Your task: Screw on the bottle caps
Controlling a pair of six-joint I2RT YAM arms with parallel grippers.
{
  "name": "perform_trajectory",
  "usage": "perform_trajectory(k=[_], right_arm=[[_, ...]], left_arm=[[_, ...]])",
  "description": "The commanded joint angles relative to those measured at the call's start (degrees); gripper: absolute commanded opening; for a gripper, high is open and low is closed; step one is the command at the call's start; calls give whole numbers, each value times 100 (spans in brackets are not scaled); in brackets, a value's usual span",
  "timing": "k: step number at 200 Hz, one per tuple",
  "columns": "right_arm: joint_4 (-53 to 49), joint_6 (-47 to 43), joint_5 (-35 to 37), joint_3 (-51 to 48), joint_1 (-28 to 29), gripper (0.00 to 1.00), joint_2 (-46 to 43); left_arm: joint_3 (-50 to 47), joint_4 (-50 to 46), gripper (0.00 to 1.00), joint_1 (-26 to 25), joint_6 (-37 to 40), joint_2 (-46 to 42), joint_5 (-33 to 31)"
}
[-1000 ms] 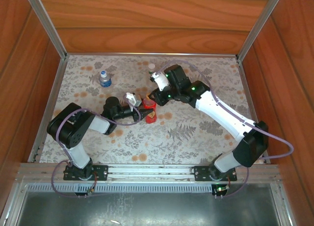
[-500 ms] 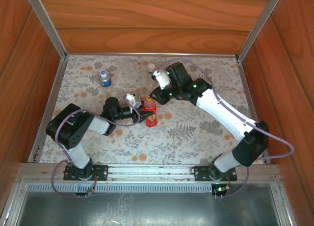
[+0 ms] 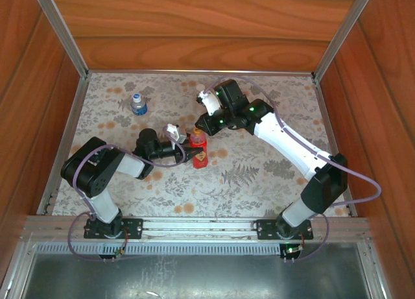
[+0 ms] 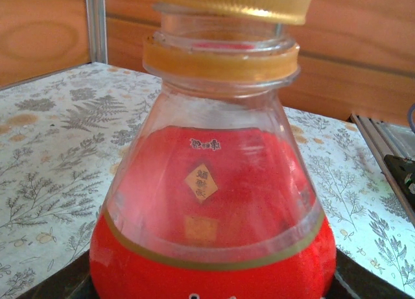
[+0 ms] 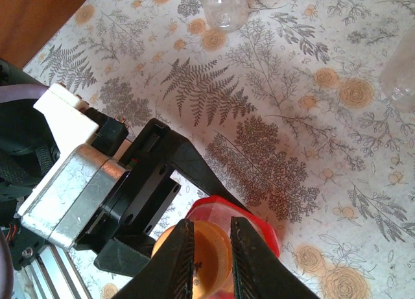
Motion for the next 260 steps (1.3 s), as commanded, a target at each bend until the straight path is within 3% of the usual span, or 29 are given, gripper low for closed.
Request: perform_trajectory(k=[1, 37, 188, 260], right_arm=[[-583, -11, -157, -91, -46, 20, 63], [-753, -46, -404, -230, -47, 19, 66], [-1323, -351, -9, -526, 13, 19, 401], [-1705, -695, 646, -572, 272, 25, 402]], left_arm=[[-101, -126, 57, 13, -39, 25, 191], [-131, -124, 57, 15, -21, 0, 179], [-221, -128, 57, 15, 25, -74, 114], [-203, -144, 56, 13, 27, -56, 114]])
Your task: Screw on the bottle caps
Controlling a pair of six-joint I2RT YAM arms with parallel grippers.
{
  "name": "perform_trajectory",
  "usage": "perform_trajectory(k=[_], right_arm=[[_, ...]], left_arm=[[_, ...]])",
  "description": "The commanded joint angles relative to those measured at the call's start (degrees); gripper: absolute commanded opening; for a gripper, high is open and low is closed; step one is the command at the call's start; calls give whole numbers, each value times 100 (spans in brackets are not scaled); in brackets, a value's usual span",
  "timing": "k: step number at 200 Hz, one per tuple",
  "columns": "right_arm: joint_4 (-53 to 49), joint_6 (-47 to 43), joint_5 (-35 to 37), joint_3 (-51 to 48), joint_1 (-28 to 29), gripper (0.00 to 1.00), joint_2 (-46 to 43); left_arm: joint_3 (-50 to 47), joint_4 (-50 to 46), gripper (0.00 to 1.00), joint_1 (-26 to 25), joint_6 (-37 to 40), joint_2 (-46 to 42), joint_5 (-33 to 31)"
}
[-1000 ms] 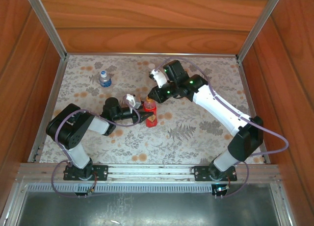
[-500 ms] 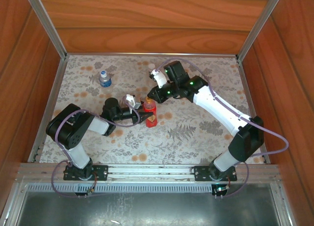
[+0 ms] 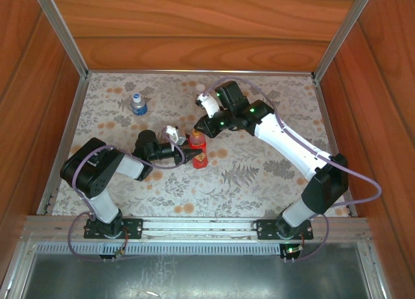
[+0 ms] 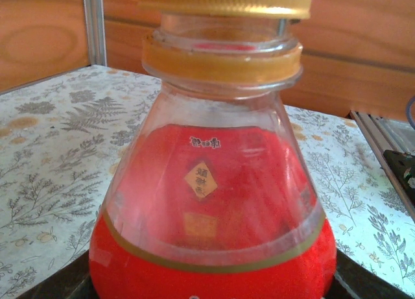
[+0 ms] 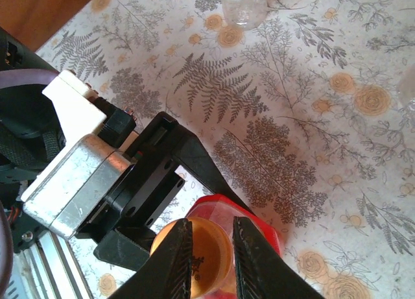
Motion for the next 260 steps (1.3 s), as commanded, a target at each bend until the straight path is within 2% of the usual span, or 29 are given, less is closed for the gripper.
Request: perform_trajectory(k=[1, 33, 103, 130, 171, 203, 260], right_arm=[[-1680, -293, 742, -417, 188, 24, 425], [-1861, -414, 1098, -384, 291, 26, 700], [-1949, -422, 1114, -352, 432, 29, 743], [-1471, -125, 698, -245, 388, 29, 513], [-964, 120, 890, 182, 367, 39, 79], [-481, 248, 991, 112, 375, 49, -177], [-406, 339, 1181, 116, 488, 51, -202]], left_arm=[[-77, -250, 56, 17, -87, -21, 98], [-82, -250, 56, 12, -78, -17, 98], [-63, -253, 56, 20, -69, 22, 90], [-74, -258, 56, 26, -66, 31, 76], [-56, -266, 55, 16, -43, 96, 80], [-43, -275, 55, 13, -34, 186, 95], [1, -275, 54, 11, -34, 242, 133]])
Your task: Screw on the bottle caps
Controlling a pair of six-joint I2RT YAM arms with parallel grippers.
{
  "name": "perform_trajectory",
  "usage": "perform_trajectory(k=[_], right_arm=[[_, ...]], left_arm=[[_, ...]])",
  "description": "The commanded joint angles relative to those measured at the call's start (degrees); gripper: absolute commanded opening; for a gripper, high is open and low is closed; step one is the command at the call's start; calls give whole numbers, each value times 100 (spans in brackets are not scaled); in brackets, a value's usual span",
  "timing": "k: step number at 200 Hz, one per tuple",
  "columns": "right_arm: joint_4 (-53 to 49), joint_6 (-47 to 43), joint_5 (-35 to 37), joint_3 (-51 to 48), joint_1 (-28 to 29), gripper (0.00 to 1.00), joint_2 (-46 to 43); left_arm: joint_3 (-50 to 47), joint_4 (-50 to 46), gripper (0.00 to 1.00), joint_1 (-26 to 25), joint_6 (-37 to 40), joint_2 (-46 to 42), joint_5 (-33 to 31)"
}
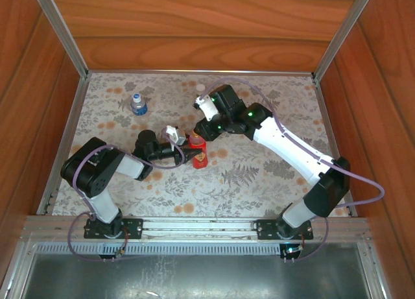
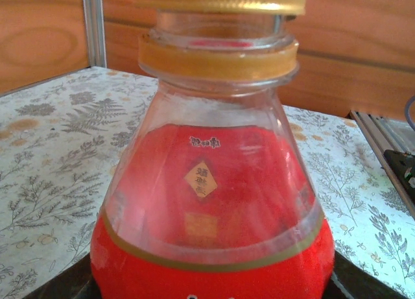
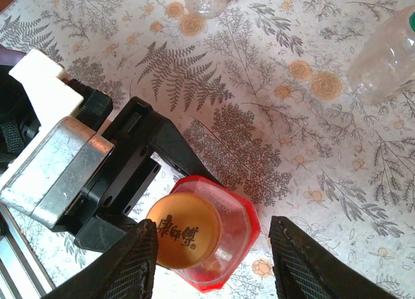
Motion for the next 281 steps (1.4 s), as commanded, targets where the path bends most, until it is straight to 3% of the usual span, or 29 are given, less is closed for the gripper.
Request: perform_trajectory(k=[1, 49, 92, 151, 206, 281], right_arm=[[-156, 118, 118, -10, 85, 51, -22], [-156, 256, -227, 189, 111, 51, 230], [-177, 328, -205, 197, 111, 41, 257], [-28, 445, -422, 278, 111, 44, 248], [-133, 400, -373, 316, 111, 29, 348], [-742, -930, -906, 464, 7, 24, 388]], left_arm=[[-15, -314, 54, -11, -56, 200, 105], [-58, -322, 54, -3, -14, 177, 83], [-63, -328, 54, -8, -18, 164, 104], [-62, -331, 54, -9, -15, 175, 112], [-60, -327, 54, -7, -17, 170, 140], [-91, -337, 54, -10, -64, 113, 292]])
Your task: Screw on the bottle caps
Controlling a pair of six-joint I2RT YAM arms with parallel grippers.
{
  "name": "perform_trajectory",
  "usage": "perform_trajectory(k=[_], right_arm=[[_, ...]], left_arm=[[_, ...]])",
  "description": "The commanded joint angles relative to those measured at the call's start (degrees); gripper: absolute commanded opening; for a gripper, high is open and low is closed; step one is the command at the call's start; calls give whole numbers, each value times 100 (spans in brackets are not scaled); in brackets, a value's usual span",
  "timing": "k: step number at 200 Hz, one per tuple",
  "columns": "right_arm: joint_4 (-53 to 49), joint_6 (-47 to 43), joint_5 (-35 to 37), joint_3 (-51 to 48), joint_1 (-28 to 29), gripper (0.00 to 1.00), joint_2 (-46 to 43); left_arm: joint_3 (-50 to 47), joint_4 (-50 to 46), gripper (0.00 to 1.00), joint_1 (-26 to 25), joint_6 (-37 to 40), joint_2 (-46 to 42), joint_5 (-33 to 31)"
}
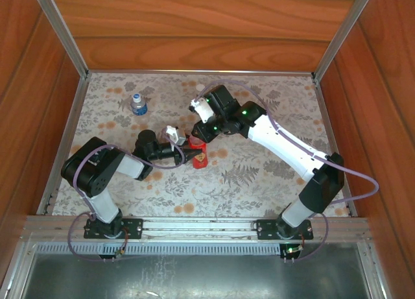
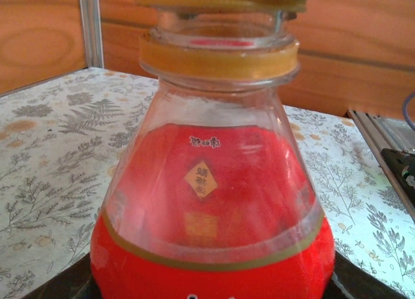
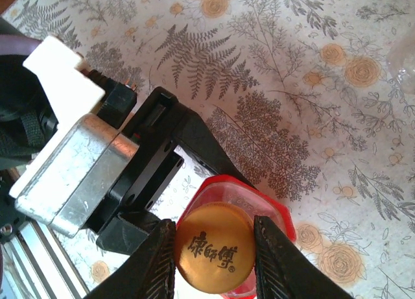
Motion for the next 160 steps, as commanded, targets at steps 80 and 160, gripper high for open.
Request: perform_trajectory(k=[80, 160], right_arm=[[-1794, -3255, -1403, 922, -285, 24, 533], [-2349, -4440, -1467, 1446, -286, 24, 794]], left_arm=[[-146, -405, 54, -3, -270, 14, 667], [-245, -468, 54, 3, -203, -78, 774]])
